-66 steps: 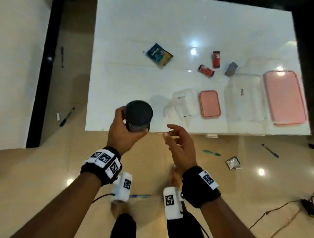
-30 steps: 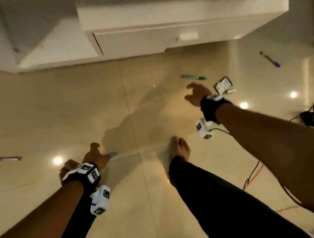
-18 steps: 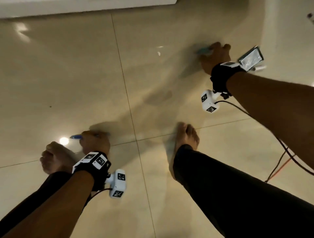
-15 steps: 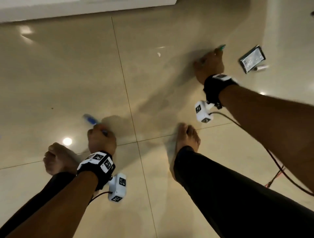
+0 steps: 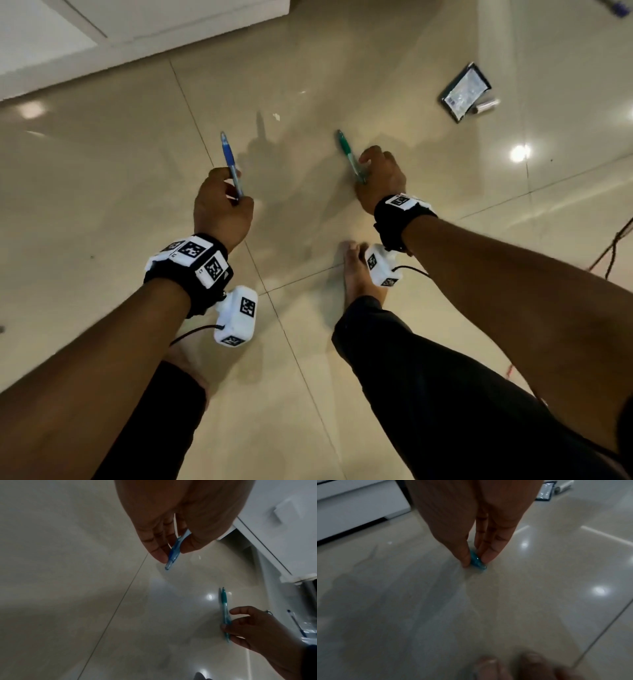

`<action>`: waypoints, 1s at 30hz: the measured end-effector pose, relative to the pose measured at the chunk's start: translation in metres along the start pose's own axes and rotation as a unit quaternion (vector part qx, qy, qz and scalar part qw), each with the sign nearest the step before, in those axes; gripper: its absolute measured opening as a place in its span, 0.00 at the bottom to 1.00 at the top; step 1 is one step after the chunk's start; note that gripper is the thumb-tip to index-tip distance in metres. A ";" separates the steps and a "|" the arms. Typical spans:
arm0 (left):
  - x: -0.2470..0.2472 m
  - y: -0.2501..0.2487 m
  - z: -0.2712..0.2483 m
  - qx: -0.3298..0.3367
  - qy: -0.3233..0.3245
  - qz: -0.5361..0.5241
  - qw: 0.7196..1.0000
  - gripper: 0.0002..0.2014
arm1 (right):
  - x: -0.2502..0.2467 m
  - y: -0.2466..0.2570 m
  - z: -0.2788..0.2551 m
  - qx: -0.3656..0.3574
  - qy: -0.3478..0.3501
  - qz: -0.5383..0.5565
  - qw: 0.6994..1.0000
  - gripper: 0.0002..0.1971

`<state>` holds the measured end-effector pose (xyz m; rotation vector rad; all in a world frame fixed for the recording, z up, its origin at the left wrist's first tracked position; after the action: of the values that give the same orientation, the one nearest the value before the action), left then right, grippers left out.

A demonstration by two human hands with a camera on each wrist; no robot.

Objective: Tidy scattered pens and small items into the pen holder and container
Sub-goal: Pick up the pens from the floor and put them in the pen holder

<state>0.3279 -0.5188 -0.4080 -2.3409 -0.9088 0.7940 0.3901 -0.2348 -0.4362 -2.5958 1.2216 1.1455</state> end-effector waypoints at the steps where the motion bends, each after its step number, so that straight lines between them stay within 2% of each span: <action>1: 0.002 -0.007 0.000 0.009 0.015 0.006 1.000 0.18 | 0.001 -0.001 0.000 0.015 0.008 0.023 1.000 0.19; 6: -0.003 -0.048 -0.010 0.050 0.055 0.043 0.996 0.12 | -0.019 0.006 -0.024 0.057 -0.031 0.188 0.980 0.13; 10: -0.018 -0.097 -0.040 0.073 0.074 0.047 0.993 0.09 | -0.058 0.024 -0.074 0.016 -0.064 0.293 0.954 0.11; 14: -0.027 -0.163 -0.072 0.121 0.110 0.080 0.983 0.10 | -0.103 0.040 -0.128 -0.039 -0.027 0.357 0.933 0.09; 18: -0.020 -0.246 -0.106 0.161 0.148 0.131 0.967 0.10 | -0.173 0.050 -0.179 -0.099 -0.031 0.390 0.915 0.06; 20: -0.008 -0.284 -0.119 0.161 0.167 0.123 0.965 0.09 | -0.214 0.042 -0.199 -0.104 -0.064 0.419 0.900 0.04; 22: 0.008 -0.321 -0.129 0.148 0.180 0.095 0.968 0.08 | -0.252 0.023 -0.211 -0.083 -0.122 0.475 0.868 0.05; 25: 0.042 -0.371 -0.140 0.102 0.200 0.009 0.974 0.10 | -0.296 -0.013 -0.229 -0.023 -0.197 0.602 0.774 0.05; 27: 0.072 -0.405 -0.150 0.068 0.212 -0.048 0.974 0.09 | -0.318 -0.032 -0.242 0.005 -0.206 0.662 0.720 0.05; 29: 0.098 -0.434 -0.161 0.042 0.232 -0.088 0.968 0.11 | -0.330 -0.037 -0.250 0.013 -0.174 0.691 0.702 0.05; 30: 0.117 -0.454 -0.166 0.034 0.246 -0.101 0.963 0.12 | -0.339 -0.044 -0.251 0.010 -0.158 0.692 0.704 0.05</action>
<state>0.3154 -0.1787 -0.0460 -2.1893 -0.8598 0.1406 0.4316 -0.0712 -0.0469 -0.9133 3.0321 1.4391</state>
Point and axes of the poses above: each hand's wrist, its own z-axis towards the middle knuckle, its own x-axis out of the palm, y = z × x, the point moved 6 cm from there along z, towards the middle knuckle, and after that the axes turned 13 degrees about y, right-handed, at the moved point
